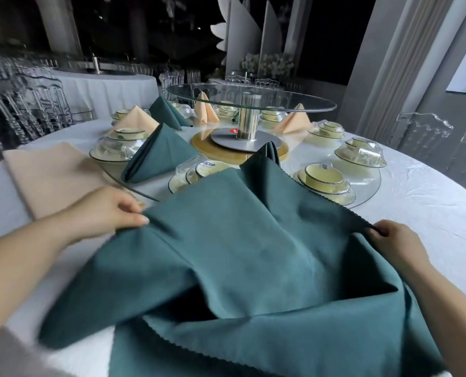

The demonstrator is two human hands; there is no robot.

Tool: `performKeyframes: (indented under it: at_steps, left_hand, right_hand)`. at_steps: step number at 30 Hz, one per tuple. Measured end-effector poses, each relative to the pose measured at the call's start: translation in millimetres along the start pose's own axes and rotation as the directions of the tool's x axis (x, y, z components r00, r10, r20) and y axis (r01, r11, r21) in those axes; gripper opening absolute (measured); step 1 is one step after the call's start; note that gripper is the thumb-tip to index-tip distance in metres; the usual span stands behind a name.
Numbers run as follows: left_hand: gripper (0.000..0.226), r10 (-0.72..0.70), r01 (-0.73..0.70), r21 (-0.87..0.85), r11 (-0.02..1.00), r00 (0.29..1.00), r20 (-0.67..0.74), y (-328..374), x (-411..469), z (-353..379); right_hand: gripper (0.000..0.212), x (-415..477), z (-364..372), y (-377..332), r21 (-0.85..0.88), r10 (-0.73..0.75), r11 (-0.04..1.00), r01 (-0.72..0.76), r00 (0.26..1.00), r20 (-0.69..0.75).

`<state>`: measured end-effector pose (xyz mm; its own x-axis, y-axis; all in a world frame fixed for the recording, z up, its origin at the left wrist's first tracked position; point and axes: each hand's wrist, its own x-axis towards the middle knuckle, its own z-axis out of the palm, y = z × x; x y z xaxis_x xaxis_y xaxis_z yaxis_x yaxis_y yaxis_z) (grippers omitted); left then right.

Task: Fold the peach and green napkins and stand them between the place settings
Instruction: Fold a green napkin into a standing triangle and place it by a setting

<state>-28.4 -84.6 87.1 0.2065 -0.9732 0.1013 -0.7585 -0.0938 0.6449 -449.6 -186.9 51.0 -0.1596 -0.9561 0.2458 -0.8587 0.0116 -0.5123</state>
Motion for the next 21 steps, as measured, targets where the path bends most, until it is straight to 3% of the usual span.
performKeyframes:
  at_steps: [3, 6, 8, 10, 12, 14, 15, 16, 18, 21]
  left_hand:
    - [0.017, -0.034, 0.075, 0.218, 0.973, 0.982, -0.187, -12.7, 27.9, -20.8]
    - [0.013, -0.024, 0.158, 0.482, 0.862, 0.961, -0.274, -24.6, 44.6, -13.0]
    - [0.021, 0.051, 0.132, 0.528, 0.839, 0.947, -0.318, -28.1, 45.1, -0.6]
    - [0.022, 0.141, 0.024, 0.449, 0.893, 0.933, -0.331, -23.5, 34.0, 8.6]
    - [0.013, 0.247, -0.177, 0.264, 0.948, 0.932, -0.264, -16.1, 6.8, 14.2]
    - [0.010, 0.312, -0.308, 0.052, 0.950, 0.947, -0.077, -6.6, -36.6, 18.0]
    - [0.028, 0.331, -0.331, -0.011, 0.944, 0.943, 0.024, -2.9, -59.7, 19.4]
    - [0.053, 0.327, -0.327, -0.017, 0.945, 0.939, 0.107, -3.3, -80.4, 20.8]
    - [0.085, 0.228, -0.268, 0.137, 0.954, 0.940, 0.253, -14.6, -112.2, 26.0]
    - [0.099, 0.148, -0.246, 0.256, 0.935, 0.925, 0.350, -34.8, -138.6, 35.6]
  right_hand:
    - [0.015, 3.3, 5.5, -3.5, -0.026, -0.021, 0.999, 0.021, 0.999, -0.024]
    - [0.019, 4.0, 14.5, -13.2, -0.051, -0.012, 0.999, 0.010, 0.999, -0.050]
    - [0.024, 3.1, 18.9, -18.3, -0.055, 0.007, 0.998, -0.009, 0.999, -0.038]
    - [0.031, 1.5, 19.4, -20.0, -0.035, 0.007, 0.999, -0.007, 1.000, -0.017]
    - [0.040, -1.6, 15.6, -19.4, -0.029, -0.039, 0.999, 0.038, 0.999, -0.015]
    - [0.044, -9.1, 7.7, -19.0, -0.051, -0.100, 0.994, 0.098, 0.994, -0.050]
    - [0.045, -15.3, 3.8, -18.9, -0.058, -0.129, 0.990, 0.125, 0.989, -0.072]
    - [0.044, -24.1, 0.7, -18.9, -0.047, -0.169, 0.985, 0.165, 0.981, -0.091]
    - [0.042, -50.9, -3.0, -21.4, 0.033, -0.308, 0.949, 0.315, 0.943, -0.129]
    - [0.048, -109.2, -6.7, -33.6, 0.159, -0.603, 0.776, 0.610, 0.792, -0.093]
